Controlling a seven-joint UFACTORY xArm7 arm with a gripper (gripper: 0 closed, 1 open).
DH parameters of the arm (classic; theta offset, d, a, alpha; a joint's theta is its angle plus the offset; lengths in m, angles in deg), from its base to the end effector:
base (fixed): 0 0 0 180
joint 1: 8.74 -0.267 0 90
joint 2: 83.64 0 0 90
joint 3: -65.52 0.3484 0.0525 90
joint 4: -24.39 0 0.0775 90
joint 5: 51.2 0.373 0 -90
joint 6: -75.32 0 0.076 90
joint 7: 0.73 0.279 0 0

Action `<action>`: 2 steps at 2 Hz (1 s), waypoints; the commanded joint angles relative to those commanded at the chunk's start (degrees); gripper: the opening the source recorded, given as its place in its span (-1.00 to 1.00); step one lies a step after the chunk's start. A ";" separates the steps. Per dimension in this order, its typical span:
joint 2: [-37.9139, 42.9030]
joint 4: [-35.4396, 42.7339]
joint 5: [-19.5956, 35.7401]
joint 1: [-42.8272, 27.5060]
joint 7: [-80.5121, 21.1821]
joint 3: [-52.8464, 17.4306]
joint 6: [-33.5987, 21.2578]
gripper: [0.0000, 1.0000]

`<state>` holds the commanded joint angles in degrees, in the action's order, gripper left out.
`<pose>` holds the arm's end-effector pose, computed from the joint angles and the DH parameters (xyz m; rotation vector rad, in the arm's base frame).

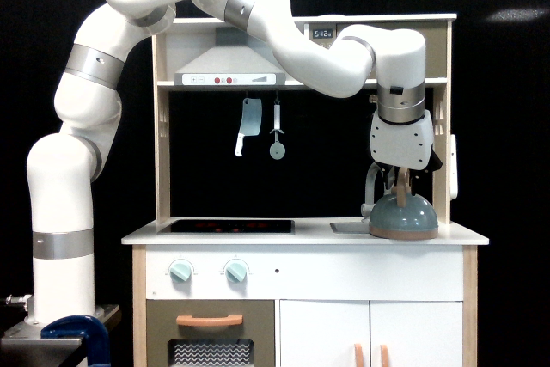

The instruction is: Place the teapot on the stove

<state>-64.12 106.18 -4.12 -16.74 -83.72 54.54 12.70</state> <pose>0.6439 0.1285 0.2473 -2.2666 -1.2623 -0.6164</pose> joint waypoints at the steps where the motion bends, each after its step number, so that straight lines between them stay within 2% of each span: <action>1: -0.44 -1.25 0.03 -0.04 0.13 1.01 1.32 -1.00; 2: -2.60 -2.45 -1.23 4.05 -2.13 0.89 -1.83 -1.00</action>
<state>-66.72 103.73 -5.35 -12.69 -85.85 55.43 10.87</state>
